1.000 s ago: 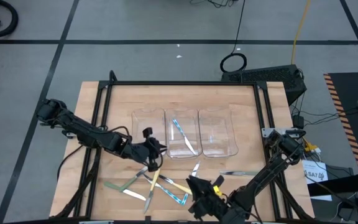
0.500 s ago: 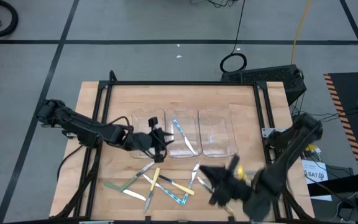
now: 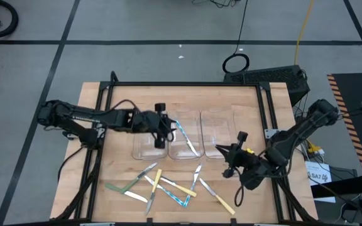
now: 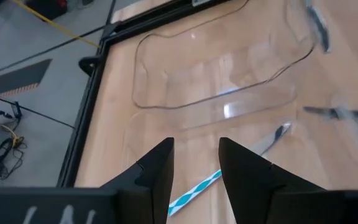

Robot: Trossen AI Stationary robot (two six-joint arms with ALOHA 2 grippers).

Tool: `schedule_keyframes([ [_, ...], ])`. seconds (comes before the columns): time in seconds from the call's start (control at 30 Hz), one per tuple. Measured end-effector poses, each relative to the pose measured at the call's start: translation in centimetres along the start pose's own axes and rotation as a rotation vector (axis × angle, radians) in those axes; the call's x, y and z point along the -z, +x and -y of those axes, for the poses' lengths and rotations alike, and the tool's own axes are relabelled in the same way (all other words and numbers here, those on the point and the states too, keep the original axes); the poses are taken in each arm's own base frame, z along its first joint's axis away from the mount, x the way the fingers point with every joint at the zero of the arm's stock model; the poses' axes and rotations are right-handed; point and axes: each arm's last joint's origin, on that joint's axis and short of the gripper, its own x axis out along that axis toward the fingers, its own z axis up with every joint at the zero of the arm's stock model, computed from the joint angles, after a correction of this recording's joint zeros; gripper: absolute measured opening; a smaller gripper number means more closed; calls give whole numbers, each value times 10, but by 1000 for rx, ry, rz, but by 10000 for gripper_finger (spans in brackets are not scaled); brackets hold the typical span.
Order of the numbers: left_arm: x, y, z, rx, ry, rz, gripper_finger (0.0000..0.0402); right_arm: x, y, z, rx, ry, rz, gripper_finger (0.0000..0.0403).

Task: Sort silverware by color (type)
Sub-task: Put the left blue knife into the middle transparent bin

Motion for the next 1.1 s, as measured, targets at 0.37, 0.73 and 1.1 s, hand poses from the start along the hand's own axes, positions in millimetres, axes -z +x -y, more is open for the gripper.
schedule_keyframes([
  [0.37, 6, 27, -18, 74, 174, -33, 136, 34, 9, -20, -122, -7, 90, 15],
  [0.73, -17, 78, -12, 306, 249, -417, 136, 17, 16, -8, 3, -184, 122, 16],
  [1.1, -42, 49, 34, 465, 116, -429, 136, 22, 17, -8, -18, -216, 91, 16],
])
